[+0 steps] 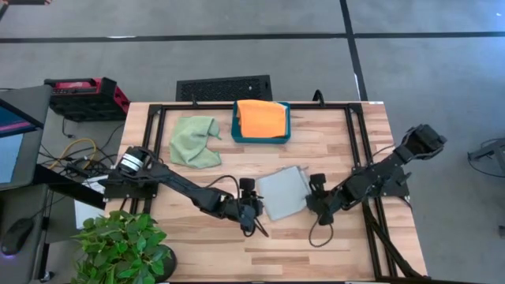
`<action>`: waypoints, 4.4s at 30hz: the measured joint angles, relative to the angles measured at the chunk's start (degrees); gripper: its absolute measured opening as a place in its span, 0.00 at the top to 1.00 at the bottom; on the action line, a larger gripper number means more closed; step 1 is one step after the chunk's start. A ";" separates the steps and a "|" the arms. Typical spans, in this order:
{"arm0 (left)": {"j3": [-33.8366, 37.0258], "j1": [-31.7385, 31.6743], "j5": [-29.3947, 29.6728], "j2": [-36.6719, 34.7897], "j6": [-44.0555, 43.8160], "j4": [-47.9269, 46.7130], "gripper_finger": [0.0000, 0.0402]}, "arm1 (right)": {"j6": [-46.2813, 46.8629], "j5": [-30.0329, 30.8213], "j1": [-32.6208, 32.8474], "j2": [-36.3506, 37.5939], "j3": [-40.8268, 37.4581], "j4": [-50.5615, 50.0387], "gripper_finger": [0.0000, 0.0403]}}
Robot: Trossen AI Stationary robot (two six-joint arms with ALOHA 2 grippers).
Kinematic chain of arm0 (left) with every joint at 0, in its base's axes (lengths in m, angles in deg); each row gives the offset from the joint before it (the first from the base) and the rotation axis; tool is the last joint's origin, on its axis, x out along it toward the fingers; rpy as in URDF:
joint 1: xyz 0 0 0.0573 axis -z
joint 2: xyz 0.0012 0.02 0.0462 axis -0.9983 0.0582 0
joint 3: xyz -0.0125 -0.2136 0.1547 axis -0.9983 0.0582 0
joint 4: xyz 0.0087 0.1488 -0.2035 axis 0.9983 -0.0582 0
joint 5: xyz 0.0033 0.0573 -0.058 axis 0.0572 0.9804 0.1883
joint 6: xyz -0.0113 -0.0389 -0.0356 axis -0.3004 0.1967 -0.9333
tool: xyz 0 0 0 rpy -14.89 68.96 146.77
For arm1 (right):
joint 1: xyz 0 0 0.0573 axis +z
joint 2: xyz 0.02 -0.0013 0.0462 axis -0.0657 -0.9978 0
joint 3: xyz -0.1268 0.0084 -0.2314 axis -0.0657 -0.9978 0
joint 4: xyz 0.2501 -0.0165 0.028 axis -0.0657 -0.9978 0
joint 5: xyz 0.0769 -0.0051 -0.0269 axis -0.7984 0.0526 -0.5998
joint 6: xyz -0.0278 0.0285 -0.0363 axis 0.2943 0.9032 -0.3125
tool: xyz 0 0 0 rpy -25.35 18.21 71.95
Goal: Fold microfiber towels
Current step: Put the folded gray towel into the blue bin
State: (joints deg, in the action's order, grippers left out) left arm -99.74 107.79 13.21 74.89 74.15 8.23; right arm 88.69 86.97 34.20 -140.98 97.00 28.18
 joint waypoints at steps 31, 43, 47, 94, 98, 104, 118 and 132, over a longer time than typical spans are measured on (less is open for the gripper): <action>-2.37 -1.45 7.12 -0.04 -24.43 4.89 0.66 | -3.99 4.43 -18.27 -0.84 14.52 8.57 0.98; -2.35 -2.94 13.91 0.00 -31.06 5.52 0.66 | -5.58 5.69 -19.24 -1.38 14.54 10.37 0.97; -2.35 -3.78 13.45 0.00 -32.04 5.68 0.66 | -5.66 5.69 -19.44 -1.38 14.54 10.40 0.97; -3.40 -3.83 1.84 8.46 -39.73 11.28 0.66 | -6.98 5.84 -19.78 -1.36 14.52 10.26 0.96; -3.40 -3.06 1.88 8.46 -40.02 7.76 0.66 | -6.96 5.84 -20.47 -1.36 14.52 10.18 0.96; -3.40 -2.47 2.11 8.46 -40.73 5.02 0.66 | -6.96 5.84 -21.75 -1.36 14.52 10.16 0.96; -3.40 -2.49 3.02 8.46 -43.69 0.71 0.77 | -6.96 5.83 -23.84 -1.36 14.52 10.31 0.96; -3.40 -2.51 4.79 7.59 -41.20 -1.52 0.99 | -7.01 5.62 -23.72 -1.36 14.52 8.42 0.97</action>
State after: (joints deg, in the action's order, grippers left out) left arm -103.14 105.27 18.00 82.49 32.94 6.72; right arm 81.68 92.59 10.48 -142.34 111.52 36.60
